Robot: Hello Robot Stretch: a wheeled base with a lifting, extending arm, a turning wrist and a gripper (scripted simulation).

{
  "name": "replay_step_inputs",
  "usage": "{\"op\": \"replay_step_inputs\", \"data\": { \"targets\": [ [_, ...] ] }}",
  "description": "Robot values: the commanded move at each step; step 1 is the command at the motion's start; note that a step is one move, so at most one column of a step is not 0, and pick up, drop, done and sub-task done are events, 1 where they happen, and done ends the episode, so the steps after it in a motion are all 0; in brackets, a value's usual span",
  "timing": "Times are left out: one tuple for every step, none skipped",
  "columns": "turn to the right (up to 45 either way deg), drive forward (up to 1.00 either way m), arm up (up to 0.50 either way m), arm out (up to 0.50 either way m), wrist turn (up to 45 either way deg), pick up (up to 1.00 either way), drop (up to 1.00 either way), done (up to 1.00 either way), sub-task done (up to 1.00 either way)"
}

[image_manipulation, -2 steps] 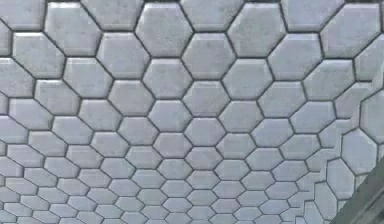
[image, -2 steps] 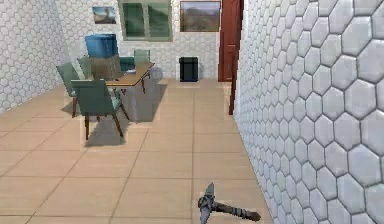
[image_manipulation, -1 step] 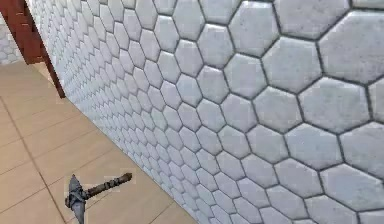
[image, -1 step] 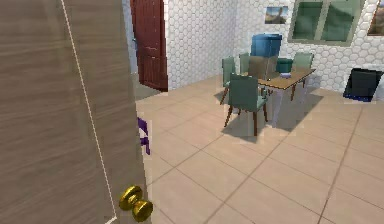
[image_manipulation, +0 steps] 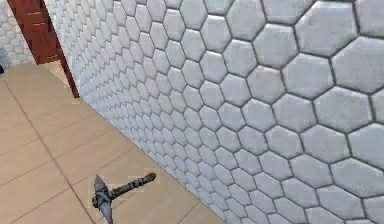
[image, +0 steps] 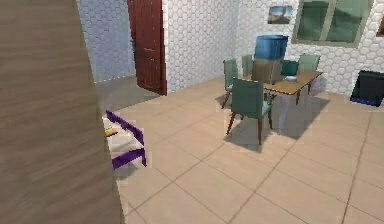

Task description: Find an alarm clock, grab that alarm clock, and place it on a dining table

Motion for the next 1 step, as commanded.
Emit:
{"op": "replay_step_inputs", "data": {
  "targets": [
    [39.0,0.0,0.0,0.0,0.0,0.0,0.0,0.0,0.0]
  ]
}}
